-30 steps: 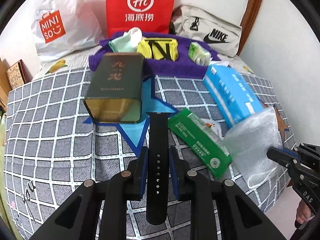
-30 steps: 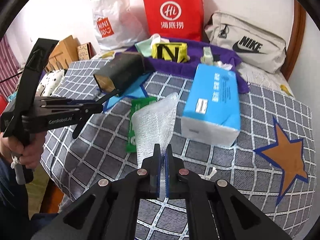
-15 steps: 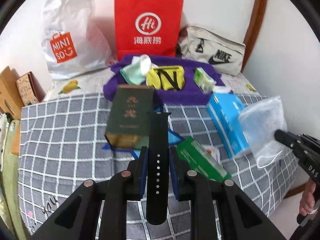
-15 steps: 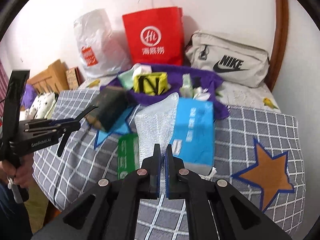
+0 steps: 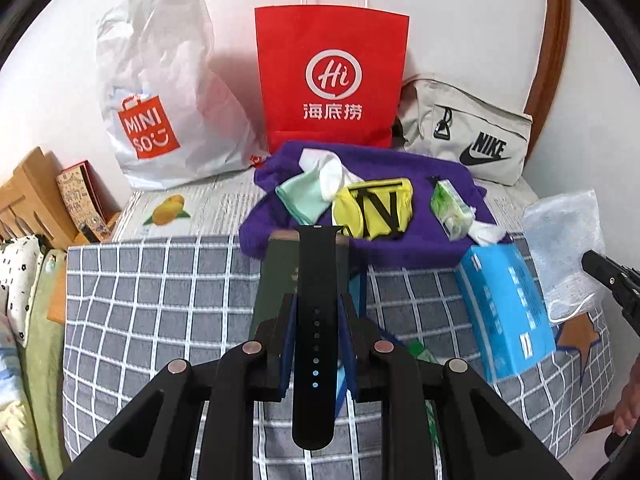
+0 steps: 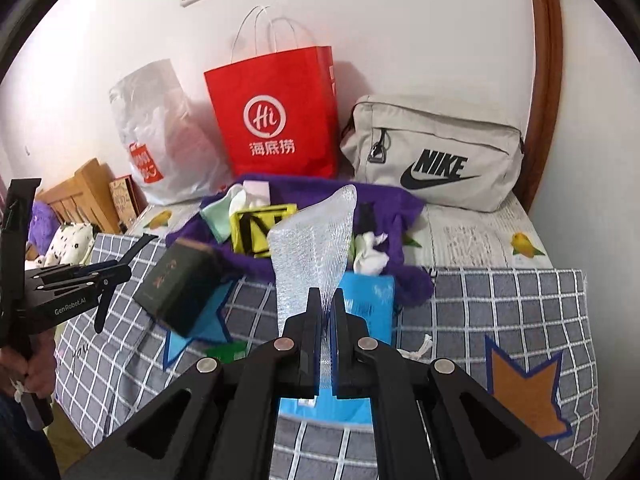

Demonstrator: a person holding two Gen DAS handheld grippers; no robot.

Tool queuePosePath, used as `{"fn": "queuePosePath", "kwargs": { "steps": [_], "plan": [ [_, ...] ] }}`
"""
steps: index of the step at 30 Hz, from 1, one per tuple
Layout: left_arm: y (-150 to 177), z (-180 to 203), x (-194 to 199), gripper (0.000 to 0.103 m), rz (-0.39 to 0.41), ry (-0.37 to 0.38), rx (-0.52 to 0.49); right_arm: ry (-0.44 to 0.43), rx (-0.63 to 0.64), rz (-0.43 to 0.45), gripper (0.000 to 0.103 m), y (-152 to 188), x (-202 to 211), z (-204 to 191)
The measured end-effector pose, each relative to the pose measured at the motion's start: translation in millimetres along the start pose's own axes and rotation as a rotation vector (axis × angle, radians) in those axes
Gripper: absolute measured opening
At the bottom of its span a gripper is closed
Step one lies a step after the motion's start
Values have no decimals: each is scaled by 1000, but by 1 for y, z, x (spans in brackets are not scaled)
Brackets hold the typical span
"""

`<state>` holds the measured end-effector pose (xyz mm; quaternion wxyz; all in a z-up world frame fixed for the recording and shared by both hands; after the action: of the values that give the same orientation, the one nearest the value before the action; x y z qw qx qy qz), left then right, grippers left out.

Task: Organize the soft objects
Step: 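Lift and carry the strap and plastic bag toward the towel with both tools, then lower the strap onto the towel with the left tool while the right tool lowers the bag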

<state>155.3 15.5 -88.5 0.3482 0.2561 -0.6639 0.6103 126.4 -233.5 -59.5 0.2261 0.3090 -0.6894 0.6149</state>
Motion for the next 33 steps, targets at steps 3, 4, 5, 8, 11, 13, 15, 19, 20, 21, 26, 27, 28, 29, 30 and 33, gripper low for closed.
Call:
{"fn": "queuePosePath", "kwargs": {
  "steps": [3, 4, 5, 8, 11, 13, 15, 19, 20, 21, 26, 27, 28, 29, 30, 33],
  "plan": [
    [-13, 0, -5, 20, 4, -1, 6, -3, -7, 3, 4, -9, -7, 2],
    [-17, 0, -6, 20, 6, -1, 0, -2, -8, 4, 4, -11, -9, 3],
    [-21, 1, -8, 20, 11, -1, -3, -2, -9, 4, 4, -14, -11, 3],
    [-31, 0, -10, 20, 17, 7, 3, -4, -20, 2, 4, -22, -18, 7],
    [-40, -1, -16, 20, 21, 5, -3, 2, -27, 0, 4, -29, -25, 10],
    [-44, -3, -20, 20, 20, 3, -2, 2, -26, 0, 4, -33, -28, 11],
    [-49, -5, -26, 20, 16, 0, 0, 9, -20, 2, 4, -37, -32, 11],
    [-56, -10, -37, 20, 5, 1, 7, 14, -22, -5, 4, -43, -44, 15],
    [-58, -11, -40, 20, 2, 0, 8, 15, -23, -8, 4, -44, -46, 16],
    [-61, -12, -44, 20, 0, -4, 6, 17, -26, -11, 4, -45, -50, 17],
    [-75, -14, -58, 20, -6, -13, -2, 25, -35, -15, 4, -55, -66, 26],
    [-77, -14, -62, 20, -8, -16, -2, 28, -34, -16, 4, -57, -71, 28],
    [-80, -13, -64, 20, -10, -16, -4, 34, -32, -17, 4, -59, -74, 30],
    [-83, -13, -68, 20, -13, -16, -6, 50, -25, -16, 4, -62, -78, 32],
    [-85, -12, -71, 20, -14, -16, -8, 71, -13, -17, 4, -64, -82, 34],
    [-90, -10, -81, 20, -32, -18, -10, 75, -13, -29, 4, -70, -95, 38]
  ]
}}
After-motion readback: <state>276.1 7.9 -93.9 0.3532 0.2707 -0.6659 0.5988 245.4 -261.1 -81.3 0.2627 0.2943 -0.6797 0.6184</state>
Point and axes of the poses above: each gripper's, at about its wrist camera, not at the fingertips, and x roughly against the way its jaws point, z to its right, y to its underside, the point moved 8 cm from there along -x, roughly the way its jaws point, and after that the axes turned 3 degrees about -x, right-handed, at the moved point
